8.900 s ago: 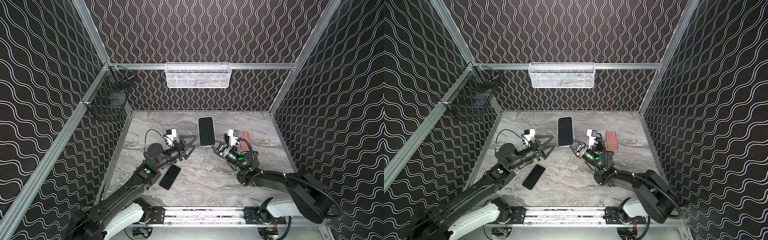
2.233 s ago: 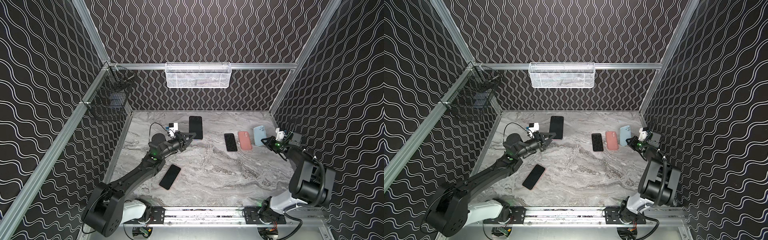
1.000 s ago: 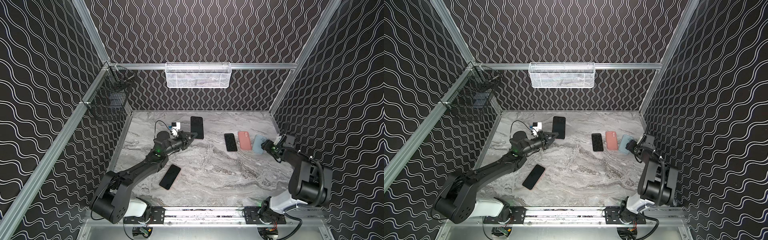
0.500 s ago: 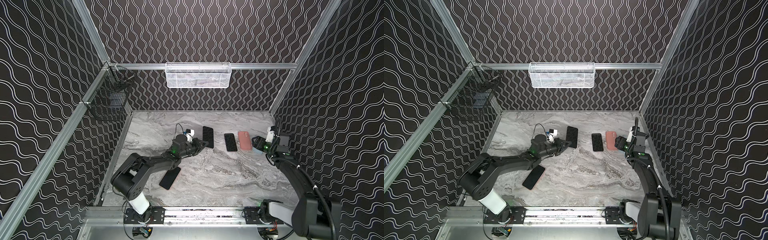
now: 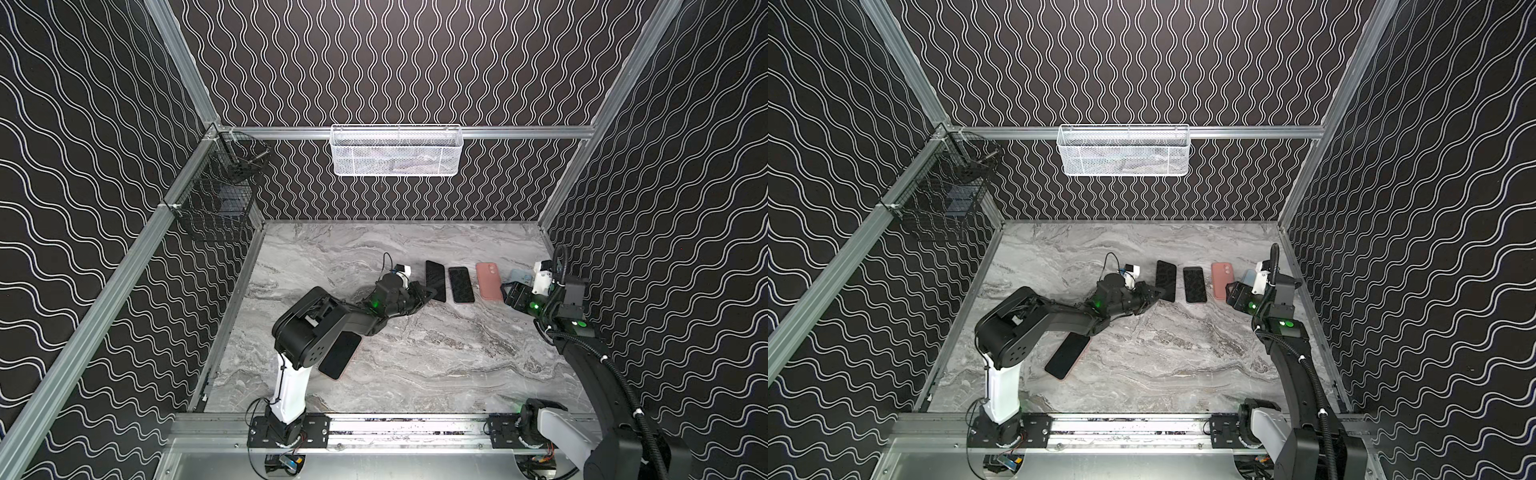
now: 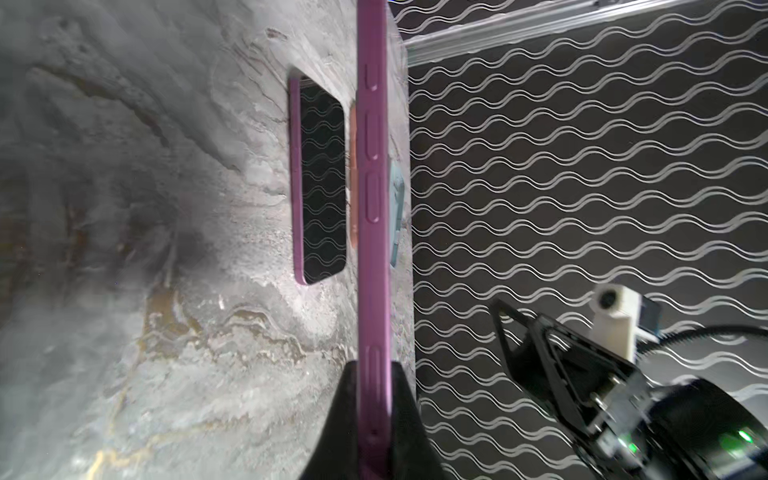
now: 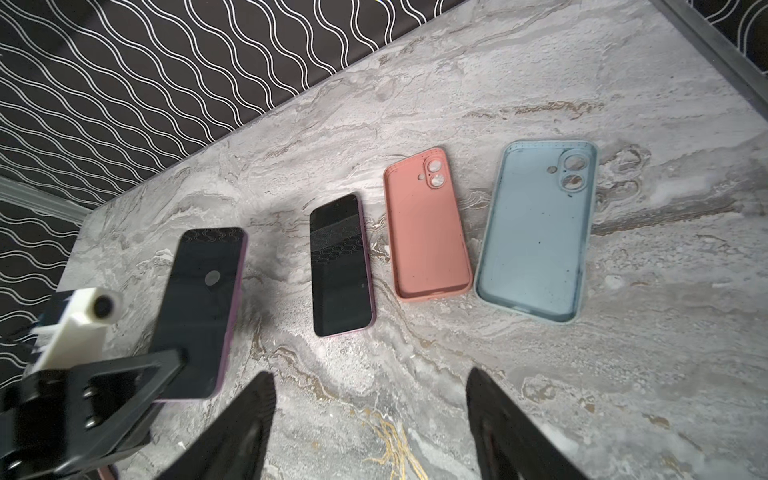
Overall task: Take the phone out of the phone case
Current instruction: 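Lower the black phone beside the other phone with the left gripper while right withdraws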
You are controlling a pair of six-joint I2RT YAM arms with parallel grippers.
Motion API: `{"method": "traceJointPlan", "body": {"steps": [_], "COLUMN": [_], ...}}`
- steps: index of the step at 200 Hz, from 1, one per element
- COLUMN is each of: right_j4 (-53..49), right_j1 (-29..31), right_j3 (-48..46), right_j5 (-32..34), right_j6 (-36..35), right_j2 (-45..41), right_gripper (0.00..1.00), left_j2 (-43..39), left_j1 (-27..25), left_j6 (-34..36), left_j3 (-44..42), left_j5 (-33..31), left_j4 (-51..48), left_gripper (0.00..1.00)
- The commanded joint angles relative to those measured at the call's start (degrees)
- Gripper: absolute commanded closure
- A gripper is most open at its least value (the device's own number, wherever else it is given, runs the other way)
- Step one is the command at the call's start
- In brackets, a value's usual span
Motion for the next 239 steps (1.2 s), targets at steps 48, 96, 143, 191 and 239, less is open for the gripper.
{"method": "traceJointPlan", "body": {"steps": [48, 96, 143, 191, 239], "right_j4": [-1.15, 0.09, 0.94, 1.06, 0.67], "right_j1": [-0.09, -0.09, -0.18, -0.27, -0.27], "right_j3": [-1.01, -2.28, -3.61, -4.93, -5.52], "right_j5": [-1.23, -2.23, -1.58, -1.26, -1.44], "right_j6": [-1.30, -0.90, -0.13, 0.40, 0.77], "right_j2": [-1.31, -1.70, -3.02, -4.17, -4.25], "right_gripper": [0.24, 0.23, 0.24, 0.23, 0.23], "left_j2": [4.63, 6.69, 8.08, 8.70, 9.40], "left_j1": [-0.74, -0.74, -0.57, -0.13, 0.41], "left_j6": [1.58, 2.12, 3.20, 4.19, 4.48], "left_j3": [6.55, 8.12, 9.19, 9.44, 9.70], "left_j5": [-3.15, -3.46, -3.36, -3.47, -3.06], "left_j4": [-3.20, -4.63, -5.28, -7.06, -7.08], "left_gripper": [1.00, 1.00, 0.98, 0.91, 0.76]}}
